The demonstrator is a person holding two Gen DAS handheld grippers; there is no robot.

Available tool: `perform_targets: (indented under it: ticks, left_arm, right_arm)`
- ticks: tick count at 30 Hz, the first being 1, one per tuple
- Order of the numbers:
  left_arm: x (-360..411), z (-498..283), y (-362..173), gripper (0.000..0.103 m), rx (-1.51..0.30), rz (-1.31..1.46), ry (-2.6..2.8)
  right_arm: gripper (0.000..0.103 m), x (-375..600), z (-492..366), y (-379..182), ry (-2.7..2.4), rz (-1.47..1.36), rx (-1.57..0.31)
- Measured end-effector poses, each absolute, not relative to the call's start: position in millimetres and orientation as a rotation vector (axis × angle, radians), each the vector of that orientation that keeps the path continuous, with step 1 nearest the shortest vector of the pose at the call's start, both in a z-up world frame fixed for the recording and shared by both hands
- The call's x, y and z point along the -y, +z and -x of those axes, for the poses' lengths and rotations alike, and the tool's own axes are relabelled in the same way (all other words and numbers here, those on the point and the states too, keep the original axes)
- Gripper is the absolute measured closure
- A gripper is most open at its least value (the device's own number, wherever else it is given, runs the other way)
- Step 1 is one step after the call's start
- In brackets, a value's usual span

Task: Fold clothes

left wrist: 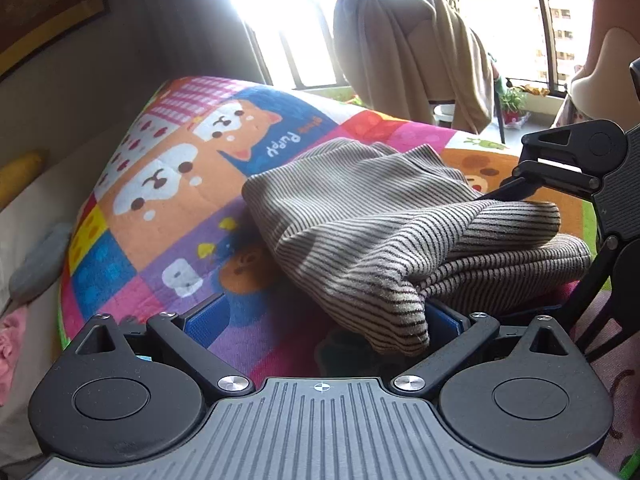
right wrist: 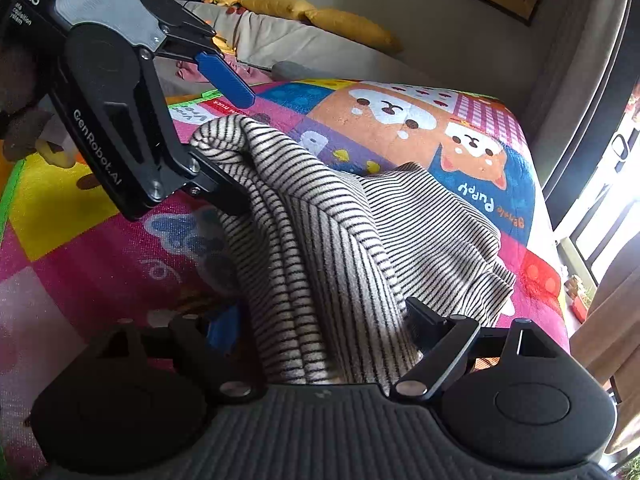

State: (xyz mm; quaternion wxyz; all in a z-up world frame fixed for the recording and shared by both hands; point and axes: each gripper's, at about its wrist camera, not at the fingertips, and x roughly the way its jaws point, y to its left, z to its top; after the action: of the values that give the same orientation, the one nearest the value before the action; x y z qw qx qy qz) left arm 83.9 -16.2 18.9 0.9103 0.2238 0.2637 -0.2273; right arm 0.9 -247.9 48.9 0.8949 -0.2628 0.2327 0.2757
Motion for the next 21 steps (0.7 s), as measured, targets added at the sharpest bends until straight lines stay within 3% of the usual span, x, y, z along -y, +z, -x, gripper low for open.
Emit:
perform_targets:
  ticks: [12, 21]
  left_arm:
    - [10.3, -76.5, 14.4, 0.002, -0.558, -0.425, -0.539]
    - [21.0, -78.5, 1.1, 0.002, -0.566, -0.482, -0.522]
  right_arm:
    - [0.028, 289.7, -38.2, 75.8, 0.535, 0.165, -0.583]
    - [0.029, 283.9, -36.2, 71.4, 0.537, 0.193, -0.587]
